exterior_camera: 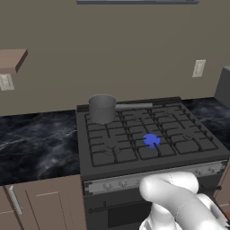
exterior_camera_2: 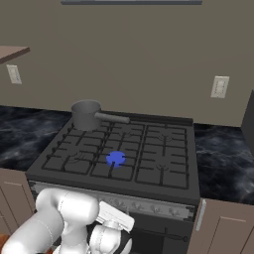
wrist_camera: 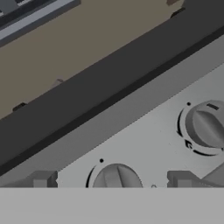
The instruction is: Turn off the front center burner of the stove.
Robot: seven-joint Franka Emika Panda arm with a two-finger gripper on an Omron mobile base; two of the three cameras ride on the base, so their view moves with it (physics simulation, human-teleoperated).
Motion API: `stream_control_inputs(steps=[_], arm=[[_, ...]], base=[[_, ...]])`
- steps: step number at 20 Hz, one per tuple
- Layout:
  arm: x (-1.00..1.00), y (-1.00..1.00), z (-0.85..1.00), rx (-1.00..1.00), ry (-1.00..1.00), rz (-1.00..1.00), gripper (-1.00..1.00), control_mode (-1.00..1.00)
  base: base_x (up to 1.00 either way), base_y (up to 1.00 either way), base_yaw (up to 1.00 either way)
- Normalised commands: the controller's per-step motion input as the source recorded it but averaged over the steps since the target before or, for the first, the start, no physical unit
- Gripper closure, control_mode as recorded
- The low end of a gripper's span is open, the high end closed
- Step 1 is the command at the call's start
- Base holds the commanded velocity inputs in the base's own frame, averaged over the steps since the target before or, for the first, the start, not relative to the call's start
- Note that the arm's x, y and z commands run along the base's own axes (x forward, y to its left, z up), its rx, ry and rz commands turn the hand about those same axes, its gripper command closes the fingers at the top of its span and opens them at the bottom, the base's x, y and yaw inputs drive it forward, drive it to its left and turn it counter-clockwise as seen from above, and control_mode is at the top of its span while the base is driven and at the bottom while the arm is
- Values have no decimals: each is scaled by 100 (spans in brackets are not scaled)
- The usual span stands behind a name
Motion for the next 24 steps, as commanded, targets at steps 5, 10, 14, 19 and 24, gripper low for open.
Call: stream_control_inputs(steps=[5, 10, 14, 19, 24], arm=[[34, 21, 0, 0, 0, 0, 100, -100], [33, 26, 0, 0, 0, 0, 100, -100], [0, 22, 0, 0, 0, 0, 100, -100], [-12, 27, 11, 0, -3, -1, 100, -100], [-6, 18, 29, 1, -4, 0, 100, -100]], base=[[0, 0, 0], [0, 0, 0], [0, 0, 0], [0, 0, 0], [0, 0, 0]])
